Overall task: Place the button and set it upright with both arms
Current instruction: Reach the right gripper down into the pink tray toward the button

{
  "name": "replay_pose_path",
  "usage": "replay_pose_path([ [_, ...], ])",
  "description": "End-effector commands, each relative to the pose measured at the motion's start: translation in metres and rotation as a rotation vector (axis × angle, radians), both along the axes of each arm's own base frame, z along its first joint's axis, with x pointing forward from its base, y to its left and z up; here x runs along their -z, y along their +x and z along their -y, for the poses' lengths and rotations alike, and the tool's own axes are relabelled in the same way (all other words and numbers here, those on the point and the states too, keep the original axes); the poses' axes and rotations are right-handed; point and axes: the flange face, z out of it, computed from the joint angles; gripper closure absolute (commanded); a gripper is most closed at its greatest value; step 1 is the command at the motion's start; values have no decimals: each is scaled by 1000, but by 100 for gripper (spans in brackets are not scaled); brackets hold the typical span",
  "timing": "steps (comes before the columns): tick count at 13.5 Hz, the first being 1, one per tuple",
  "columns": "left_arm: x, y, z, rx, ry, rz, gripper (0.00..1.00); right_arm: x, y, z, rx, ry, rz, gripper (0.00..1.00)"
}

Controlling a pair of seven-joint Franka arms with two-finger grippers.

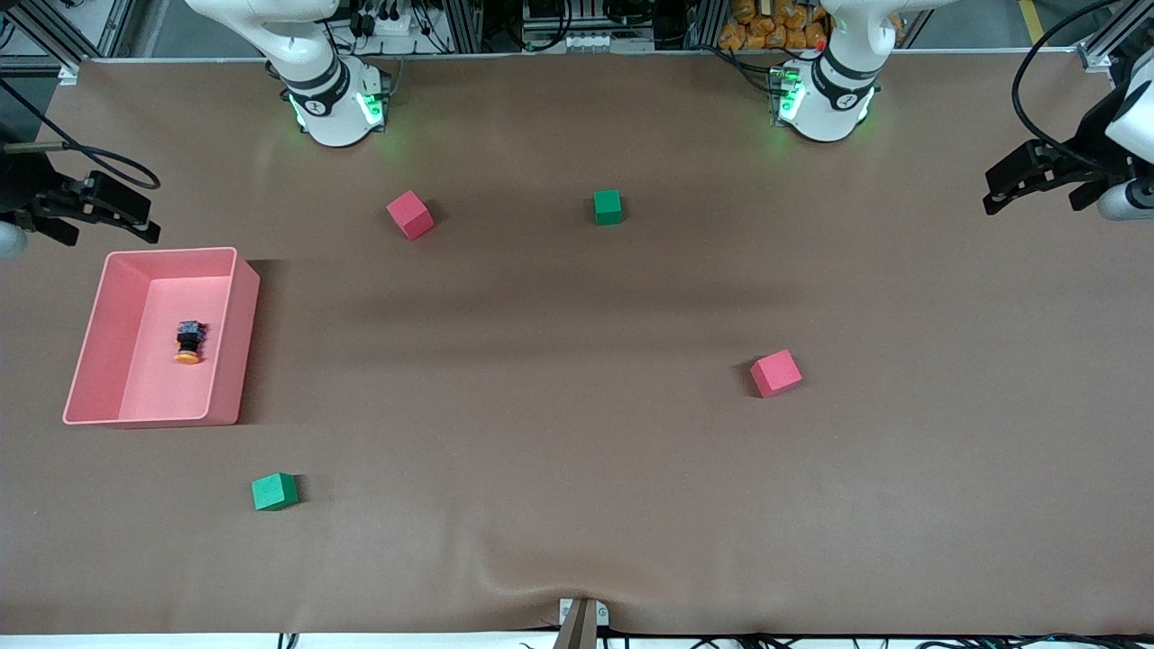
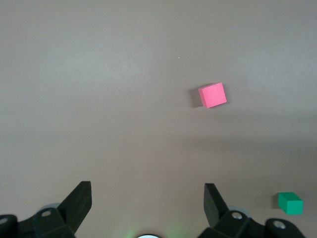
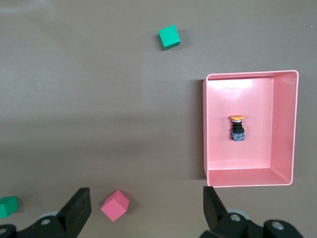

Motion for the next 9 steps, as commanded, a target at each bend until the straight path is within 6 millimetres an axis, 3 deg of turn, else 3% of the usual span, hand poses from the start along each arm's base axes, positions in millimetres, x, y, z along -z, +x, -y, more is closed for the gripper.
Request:
replay_pose_path([
  [1, -2, -5, -3, 20, 21, -26, 0, 32, 20, 25, 27, -21, -65, 0],
  [5, -2, -6, -3, 18, 21, -27, 0, 91, 46, 67, 67, -136, -158, 0],
  [9, 0, -4, -1, 24, 21, -30, 0, 146, 64, 116, 31, -99, -173, 0],
])
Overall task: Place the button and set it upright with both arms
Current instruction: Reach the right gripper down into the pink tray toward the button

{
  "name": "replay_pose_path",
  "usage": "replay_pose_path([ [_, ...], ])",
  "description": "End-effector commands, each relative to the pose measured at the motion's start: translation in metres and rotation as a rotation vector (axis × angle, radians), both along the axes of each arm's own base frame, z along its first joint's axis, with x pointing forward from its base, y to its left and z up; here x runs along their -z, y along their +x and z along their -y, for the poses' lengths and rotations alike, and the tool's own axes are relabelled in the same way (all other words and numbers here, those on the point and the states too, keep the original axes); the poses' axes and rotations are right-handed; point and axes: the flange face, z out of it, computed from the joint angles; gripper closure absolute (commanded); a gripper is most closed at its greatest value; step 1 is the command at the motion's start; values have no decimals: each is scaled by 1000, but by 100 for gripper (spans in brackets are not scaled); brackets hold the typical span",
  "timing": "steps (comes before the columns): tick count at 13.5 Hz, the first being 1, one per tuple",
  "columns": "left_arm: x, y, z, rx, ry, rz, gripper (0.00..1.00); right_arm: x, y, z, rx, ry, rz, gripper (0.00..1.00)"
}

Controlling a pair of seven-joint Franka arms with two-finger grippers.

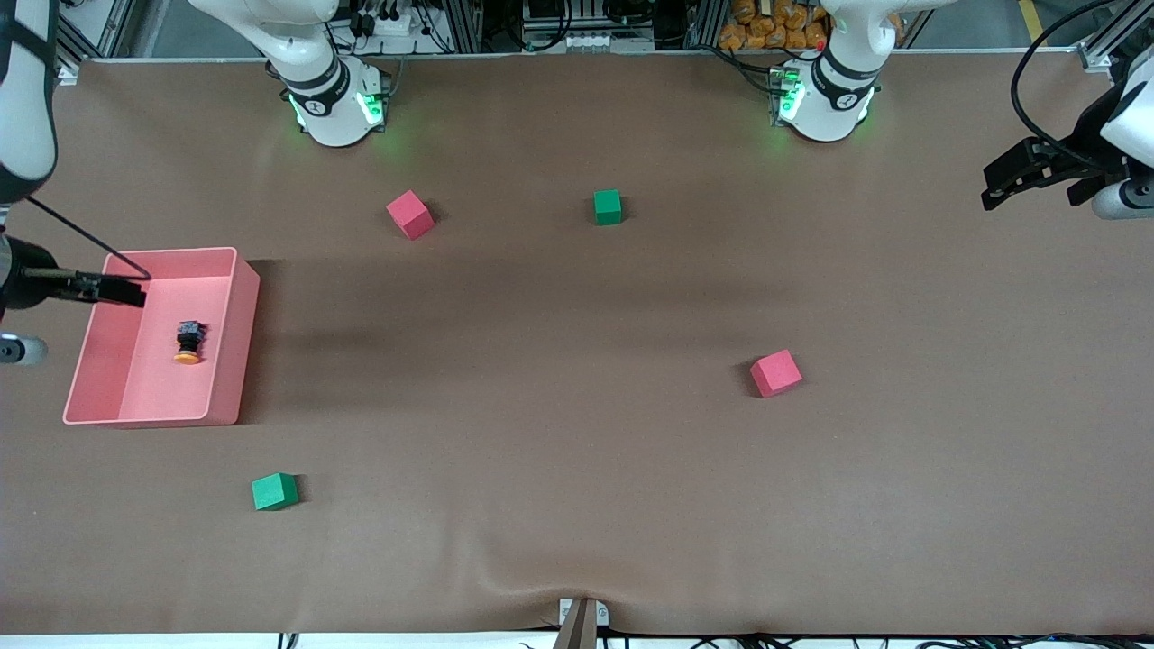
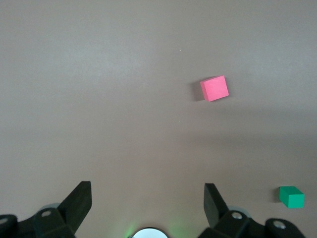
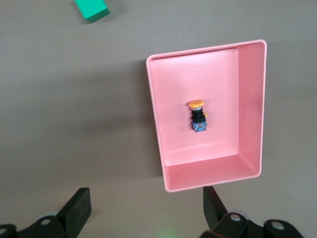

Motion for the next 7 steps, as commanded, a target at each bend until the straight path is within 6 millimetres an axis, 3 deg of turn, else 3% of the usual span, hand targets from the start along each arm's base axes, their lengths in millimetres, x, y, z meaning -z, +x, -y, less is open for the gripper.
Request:
replay_pose_path([
  [1, 0, 0, 0, 24, 18, -10, 0, 36, 3, 51, -52, 32, 12, 0],
  [4, 1, 0, 6, 35, 13, -12, 0, 99, -9, 91, -112, 87, 49, 0],
  [6, 1, -1, 7, 37, 13, -12, 0, 144, -15, 97, -100, 103, 21, 0],
  [7, 0, -1, 7, 37, 10, -11, 0, 165, -22, 109, -77, 108, 26, 0],
])
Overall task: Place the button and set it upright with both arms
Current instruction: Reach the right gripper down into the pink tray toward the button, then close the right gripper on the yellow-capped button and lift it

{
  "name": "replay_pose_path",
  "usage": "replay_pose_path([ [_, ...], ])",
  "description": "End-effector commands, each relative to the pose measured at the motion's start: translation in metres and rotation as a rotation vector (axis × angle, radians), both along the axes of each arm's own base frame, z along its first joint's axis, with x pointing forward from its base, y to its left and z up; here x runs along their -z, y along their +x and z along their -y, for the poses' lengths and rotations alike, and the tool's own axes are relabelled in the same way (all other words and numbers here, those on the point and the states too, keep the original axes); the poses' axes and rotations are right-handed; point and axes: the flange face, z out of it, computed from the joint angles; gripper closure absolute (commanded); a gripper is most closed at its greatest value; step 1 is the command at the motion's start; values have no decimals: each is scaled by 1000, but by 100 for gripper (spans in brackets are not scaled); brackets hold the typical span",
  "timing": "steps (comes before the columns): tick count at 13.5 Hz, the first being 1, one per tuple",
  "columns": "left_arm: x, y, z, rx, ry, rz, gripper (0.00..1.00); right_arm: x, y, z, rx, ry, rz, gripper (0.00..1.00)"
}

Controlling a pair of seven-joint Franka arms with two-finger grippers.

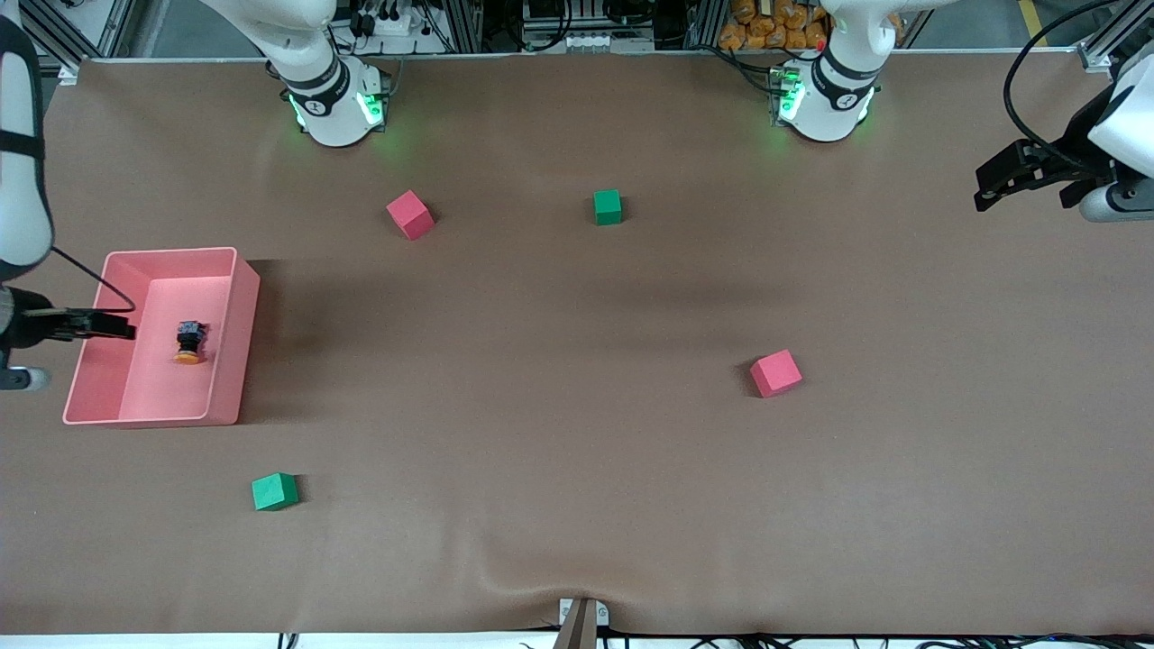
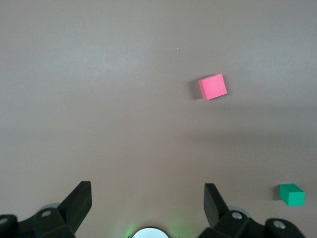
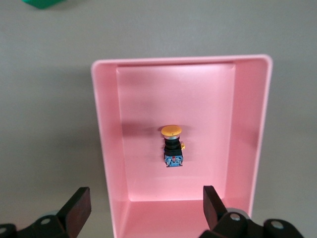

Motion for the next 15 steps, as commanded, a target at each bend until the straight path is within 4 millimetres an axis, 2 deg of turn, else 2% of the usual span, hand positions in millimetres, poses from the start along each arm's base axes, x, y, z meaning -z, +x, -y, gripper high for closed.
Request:
replay_pose_path([
  [1, -3, -2, 1, 22, 7, -5, 0, 46, -17, 9, 16, 28, 29, 0],
  [3, -2, -2, 2, 23, 7, -8, 0, 77, -26, 15, -33, 27, 75, 0],
  [6, 0, -2, 2, 23, 6, -12, 0, 116, -28, 31, -66, 34, 90, 0],
  [12, -1, -3, -1, 20, 7, -15, 0, 180, -36, 45, -44, 52, 72, 0],
  [15, -6, -6, -1, 20, 8, -9, 0, 196, -44, 40, -45, 54, 73, 0],
])
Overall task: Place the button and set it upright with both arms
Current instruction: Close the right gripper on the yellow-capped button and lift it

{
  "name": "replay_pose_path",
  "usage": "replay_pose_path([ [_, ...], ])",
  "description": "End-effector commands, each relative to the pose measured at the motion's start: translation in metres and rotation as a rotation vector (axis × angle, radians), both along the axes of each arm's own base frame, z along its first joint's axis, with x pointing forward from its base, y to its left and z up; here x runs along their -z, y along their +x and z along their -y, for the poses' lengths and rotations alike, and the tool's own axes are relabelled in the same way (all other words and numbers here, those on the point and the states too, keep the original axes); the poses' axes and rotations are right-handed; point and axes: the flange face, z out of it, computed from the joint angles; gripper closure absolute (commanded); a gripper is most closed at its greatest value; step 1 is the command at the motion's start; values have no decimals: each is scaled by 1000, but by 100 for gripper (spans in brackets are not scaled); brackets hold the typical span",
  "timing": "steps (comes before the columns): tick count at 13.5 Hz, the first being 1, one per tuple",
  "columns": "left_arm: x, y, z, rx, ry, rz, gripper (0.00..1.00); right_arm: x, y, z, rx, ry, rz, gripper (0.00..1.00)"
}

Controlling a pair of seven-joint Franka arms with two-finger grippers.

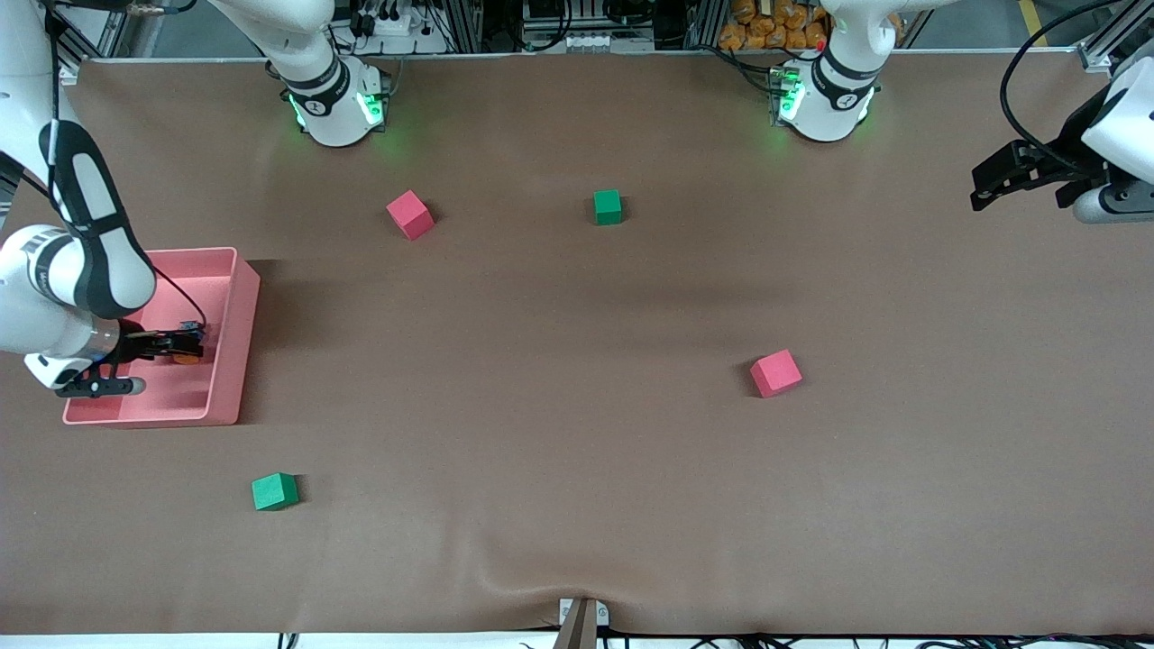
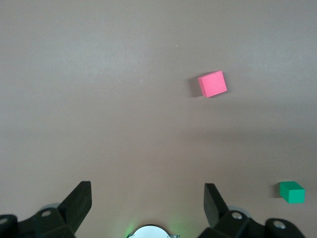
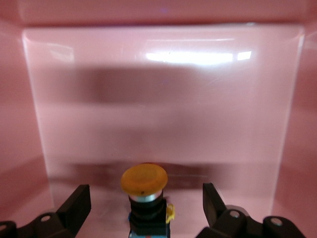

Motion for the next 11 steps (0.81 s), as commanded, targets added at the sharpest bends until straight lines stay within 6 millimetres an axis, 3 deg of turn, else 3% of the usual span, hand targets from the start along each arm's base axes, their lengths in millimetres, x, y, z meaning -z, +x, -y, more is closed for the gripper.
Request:
replay_pose_path([
  [1, -8, -7, -3, 15, 8, -6, 0, 12, -10, 0, -9, 18, 31, 0],
  [2, -7, -6, -4, 13, 7, -9, 0, 15, -10, 0, -11, 18, 31, 2],
  [3, -7, -6, -4, 13, 7, -9, 0, 17, -10, 0, -11, 20, 29, 22],
  [5, -6, -6, -3, 15, 7, -11, 0, 15, -9, 1, -33, 22, 31, 70],
  [7, -7, -6, -3, 13, 7, -9, 0, 14, -10, 6, -44, 23, 34, 100],
  [11, -5, -4, -3, 13, 7, -10, 0, 2, -2, 10, -42, 21, 37, 100],
])
